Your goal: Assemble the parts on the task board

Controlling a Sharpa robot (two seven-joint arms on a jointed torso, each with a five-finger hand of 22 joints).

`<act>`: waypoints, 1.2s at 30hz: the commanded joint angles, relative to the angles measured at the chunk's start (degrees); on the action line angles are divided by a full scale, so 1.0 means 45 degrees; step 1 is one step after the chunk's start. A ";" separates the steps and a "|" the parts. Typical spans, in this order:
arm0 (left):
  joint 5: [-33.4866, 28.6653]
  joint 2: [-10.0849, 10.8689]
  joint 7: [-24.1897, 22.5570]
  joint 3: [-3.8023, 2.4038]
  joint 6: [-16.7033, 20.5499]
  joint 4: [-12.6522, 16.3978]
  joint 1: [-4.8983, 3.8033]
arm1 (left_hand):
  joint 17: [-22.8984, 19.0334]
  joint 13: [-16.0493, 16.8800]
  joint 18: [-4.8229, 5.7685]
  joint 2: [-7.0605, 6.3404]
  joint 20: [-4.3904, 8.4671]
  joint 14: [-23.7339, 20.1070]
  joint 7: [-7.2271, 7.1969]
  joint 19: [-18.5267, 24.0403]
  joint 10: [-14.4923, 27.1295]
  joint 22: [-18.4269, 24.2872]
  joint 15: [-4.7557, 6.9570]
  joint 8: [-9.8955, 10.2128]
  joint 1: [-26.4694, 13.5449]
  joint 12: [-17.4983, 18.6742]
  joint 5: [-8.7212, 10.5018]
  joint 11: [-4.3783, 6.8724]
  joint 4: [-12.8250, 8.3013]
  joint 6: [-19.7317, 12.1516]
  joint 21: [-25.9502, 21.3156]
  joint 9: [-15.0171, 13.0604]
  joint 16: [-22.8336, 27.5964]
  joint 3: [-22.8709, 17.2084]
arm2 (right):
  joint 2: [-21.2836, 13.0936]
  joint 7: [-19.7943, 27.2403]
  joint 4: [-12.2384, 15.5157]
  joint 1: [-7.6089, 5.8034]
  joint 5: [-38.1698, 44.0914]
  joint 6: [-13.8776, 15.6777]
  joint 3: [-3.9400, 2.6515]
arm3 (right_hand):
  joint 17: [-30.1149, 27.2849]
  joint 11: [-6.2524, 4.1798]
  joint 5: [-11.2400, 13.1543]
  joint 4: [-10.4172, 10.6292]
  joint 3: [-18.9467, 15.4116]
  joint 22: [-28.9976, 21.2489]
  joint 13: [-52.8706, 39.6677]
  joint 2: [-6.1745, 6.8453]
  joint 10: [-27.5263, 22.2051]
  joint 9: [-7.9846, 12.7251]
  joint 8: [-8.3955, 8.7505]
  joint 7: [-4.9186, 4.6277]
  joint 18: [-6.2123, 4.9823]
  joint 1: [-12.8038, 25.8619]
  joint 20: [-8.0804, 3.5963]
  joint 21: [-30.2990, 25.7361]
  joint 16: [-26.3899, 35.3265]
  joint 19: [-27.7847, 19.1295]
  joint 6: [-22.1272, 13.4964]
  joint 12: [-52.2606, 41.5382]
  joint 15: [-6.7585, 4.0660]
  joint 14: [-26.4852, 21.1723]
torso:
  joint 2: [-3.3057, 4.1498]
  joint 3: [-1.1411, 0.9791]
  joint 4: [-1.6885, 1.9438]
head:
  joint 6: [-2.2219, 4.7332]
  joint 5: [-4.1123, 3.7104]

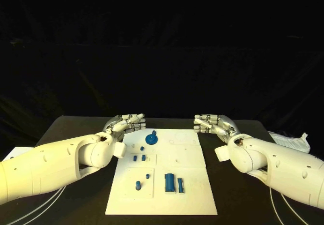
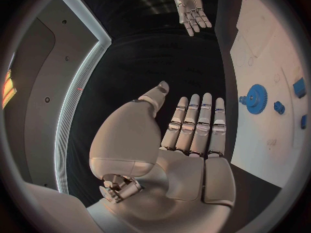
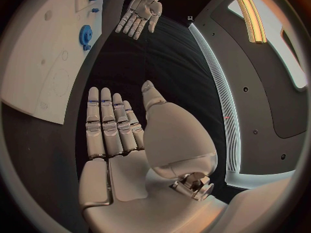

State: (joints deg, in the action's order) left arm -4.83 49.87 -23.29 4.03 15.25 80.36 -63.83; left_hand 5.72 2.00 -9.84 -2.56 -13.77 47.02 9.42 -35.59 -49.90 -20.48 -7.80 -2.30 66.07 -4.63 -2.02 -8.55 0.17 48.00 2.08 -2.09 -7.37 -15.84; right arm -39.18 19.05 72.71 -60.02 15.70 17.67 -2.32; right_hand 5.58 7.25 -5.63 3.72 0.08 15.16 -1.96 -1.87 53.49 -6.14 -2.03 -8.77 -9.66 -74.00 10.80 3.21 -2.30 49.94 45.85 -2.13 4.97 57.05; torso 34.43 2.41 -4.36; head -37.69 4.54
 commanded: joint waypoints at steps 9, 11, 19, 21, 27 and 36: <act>0.0445 -0.0471 -0.0599 -0.0371 0.2622 0.0878 0.0330 | -0.1272 -0.0444 0.1011 0.0568 0.1566 -0.5331 -0.1075 0.4035 0.5651 0.2323 0.1734 0.0511 -0.7487 0.1028 0.0448 0.0966 -0.0038 -0.5443 -0.0462 0.0465 0.1638 0.1795 | -0.0532 0.1076 0.1715 -0.0014 -0.1558 0.2649 0.0225 | -0.1239 -0.1612 0.1252 -0.0826 -0.0017 -0.1721 0.0437 0.0415 -0.6068 0.1365 0.0452 0.0996 0.1043 0.8390 -0.1225 -0.0714 0.0511 -0.5667 -0.5208 0.0473 -0.1104 -0.6476 | -0.0662 -0.0491 0.0890 | 0.0676 -0.0925; 0.0603 -0.0642 -0.0813 -0.0503 0.3579 0.1194 0.0452 | -0.1272 -0.0444 0.1145 0.0568 0.1696 -0.5779 -0.1165 0.4378 0.6129 0.2517 0.1734 0.0511 -0.8118 0.1028 0.0448 0.1901 -0.0038 -0.5898 -0.0462 0.0465 0.1638 0.1946 | -0.0727 0.1445 0.2311 -0.0019 -0.2100 0.3557 0.0307 | -0.1239 -0.1612 0.1252 -0.0826 -0.0017 -0.1868 0.0437 0.0415 -0.6591 0.1365 0.0452 0.1948 0.1052 0.9116 -0.1332 -0.0714 0.0511 -0.6155 -0.5658 0.0473 -0.1104 -0.7036 | -0.0715 -0.0530 0.0961 | 0.0731 -0.1000; 0.0985 -0.1055 -0.1326 -0.0821 0.5881 0.1955 0.0747 | -0.1272 -0.0444 0.1286 0.0568 0.2089 -0.7126 -0.2092 0.5390 0.7556 0.3105 0.1734 0.0511 -1.0009 0.1028 0.0448 0.1901 -0.0038 -0.7270 -0.0462 0.0465 0.1638 0.2398 | -0.1154 0.2256 0.3620 -0.0029 -0.3294 0.5552 0.0487 | -0.1239 -0.1612 0.1252 -0.0826 -0.0017 -0.2301 0.0437 0.0415 -0.8118 0.1365 0.0452 0.1948 0.2147 1.1222 -0.2400 -0.0714 0.0511 -0.7575 -0.6961 0.0473 -0.1104 -0.8662 | -0.0721 -0.0535 0.0969 | 0.0737 -0.1008; 0.1032 -0.1105 -0.1389 -0.0860 0.6160 0.2047 0.0783 | -0.1272 -0.0444 0.2186 0.0568 0.3059 -0.7389 -0.2092 0.5592 0.7840 0.3219 0.1734 0.0511 -1.0378 0.1028 0.0448 0.1901 -0.0038 -0.7545 -0.0462 0.0465 0.1638 0.2494 | -0.1199 0.2340 0.3755 -0.0030 -0.3417 0.5759 0.0506 | -0.1239 -0.1612 0.1252 -0.0826 -0.0017 -0.2384 0.0437 0.0415 -0.8416 0.1365 0.0452 0.1948 0.2147 1.1632 -0.2400 -0.0714 0.0511 -0.7856 -0.7214 0.0473 -0.1104 -0.8975 | -0.0721 -0.0535 0.0969 | 0.0737 -0.1008; 0.1074 -0.1150 -0.1446 -0.0895 0.6414 0.2131 0.0815 | -0.1272 -0.0444 0.2186 0.0568 0.3059 -0.8080 -0.2092 0.6118 0.8567 0.3517 0.1734 0.0511 -1.1345 0.1028 0.0448 0.1901 -0.0038 -0.8242 -0.0462 0.0465 0.1638 0.3520 | -0.1224 0.2388 0.3833 -0.0030 -0.3488 0.5877 0.0517 | -0.1239 -0.1612 0.1252 -0.0826 -0.0017 -0.3368 0.0437 0.0415 -0.9201 0.1365 0.0452 0.1948 0.2147 1.2723 -0.2400 -0.0714 0.0511 -0.8588 -0.7889 0.0473 -0.1104 -0.9812 | -0.0721 -0.0535 0.0969 | 0.0737 -0.1008; 0.1074 -0.1150 -0.1446 -0.0895 0.6414 0.2131 0.0815 | -0.1272 -0.0444 0.2186 0.0568 0.3059 -0.8780 -0.2092 0.6622 0.9313 0.4551 0.1734 0.0511 -1.2328 0.1028 0.0448 0.1901 -0.0038 -0.8958 -0.0462 0.0465 0.1638 0.3520 | -0.1224 0.2388 0.3833 -0.0030 -0.3488 0.5877 0.0517 | -0.1239 -0.1612 0.1252 -0.0826 -0.0017 -0.3368 0.0437 0.0415 -0.9997 0.1365 0.0452 0.1948 0.2147 1.3827 -0.2400 -0.0714 0.0511 -0.9342 -0.8574 0.0473 -0.1104 -1.0667 | -0.0721 -0.0535 0.0969 | 0.0737 -0.1008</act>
State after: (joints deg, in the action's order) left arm -0.83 44.78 -28.42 0.07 43.03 89.81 -60.19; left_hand 0.07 0.06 -0.86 0.01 -0.35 10.17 0.09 -7.86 -10.81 -2.65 -0.03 -0.38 14.33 -0.39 -0.37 -0.08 0.01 10.40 0.35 -0.06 -0.38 -1.08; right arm -44.70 28.51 89.85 -60.14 0.34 43.42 0.01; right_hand 0.07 0.03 -0.30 0.30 -0.06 0.76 -0.08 0.00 11.53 -0.07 -0.19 -0.10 -1.22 -15.99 0.16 0.21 -0.22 10.76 9.86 -0.38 -0.01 12.29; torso 31.18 -0.01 0.00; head -34.37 -0.01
